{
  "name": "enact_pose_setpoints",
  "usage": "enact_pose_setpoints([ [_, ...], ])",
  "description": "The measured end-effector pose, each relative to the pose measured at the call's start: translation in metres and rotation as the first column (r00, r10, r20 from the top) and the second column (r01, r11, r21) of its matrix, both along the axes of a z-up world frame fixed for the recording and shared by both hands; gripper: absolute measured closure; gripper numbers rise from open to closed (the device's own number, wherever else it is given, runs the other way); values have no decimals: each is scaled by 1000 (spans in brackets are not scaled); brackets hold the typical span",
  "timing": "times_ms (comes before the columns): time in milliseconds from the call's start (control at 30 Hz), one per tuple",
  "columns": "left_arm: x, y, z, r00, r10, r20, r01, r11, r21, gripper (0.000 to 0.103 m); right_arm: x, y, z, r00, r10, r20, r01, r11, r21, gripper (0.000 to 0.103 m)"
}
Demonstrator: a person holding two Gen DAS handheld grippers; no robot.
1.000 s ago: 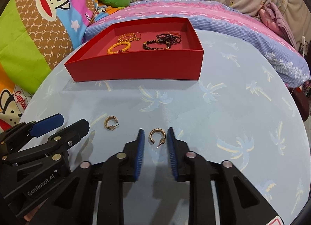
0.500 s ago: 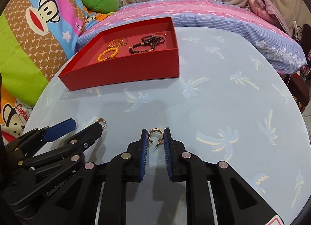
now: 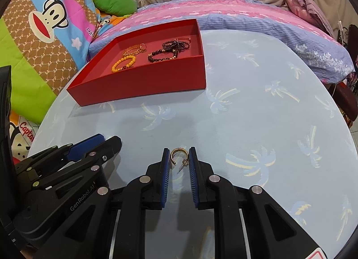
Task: Organize jewelry
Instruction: 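Grasp one gold hoop earring with each gripper, then carry both earrings into the red box and open both grippers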
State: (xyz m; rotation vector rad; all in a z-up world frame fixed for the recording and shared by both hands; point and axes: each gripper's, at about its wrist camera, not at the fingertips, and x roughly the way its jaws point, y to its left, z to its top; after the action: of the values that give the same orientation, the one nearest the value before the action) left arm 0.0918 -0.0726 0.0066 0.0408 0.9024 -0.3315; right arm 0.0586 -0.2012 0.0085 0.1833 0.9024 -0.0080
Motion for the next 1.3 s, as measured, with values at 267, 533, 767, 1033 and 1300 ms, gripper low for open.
enact_pose_setpoints([
  [267, 0, 4, 1, 1000, 2, -14, -2, 1000, -13, 85, 0, 1, 2, 1000, 1, 5, -1, 1000, 1, 87],
  [533, -4, 13, 11, 999, 19, -27, -20, 1000, -24, 85, -5, 9, 15, 1000, 14, 23, -13, 1000, -2, 87],
  [767, -11, 21, 31, 1000, 28, -6, -28, 999, -23, 85, -8, 19, 33, 998, 28, 47, -28, 1000, 0, 87],
  [1033, -13, 32, 55, 999, 42, 9, -42, 999, -31, 85, -6, 28, 60, 996, 37, 77, -37, 999, 3, 87],
  [1300, 10, 34, 82, 998, 50, 38, -49, 998, -40, 85, 18, 25, 85, 994, 35, 102, -37, 999, 9, 87],
])
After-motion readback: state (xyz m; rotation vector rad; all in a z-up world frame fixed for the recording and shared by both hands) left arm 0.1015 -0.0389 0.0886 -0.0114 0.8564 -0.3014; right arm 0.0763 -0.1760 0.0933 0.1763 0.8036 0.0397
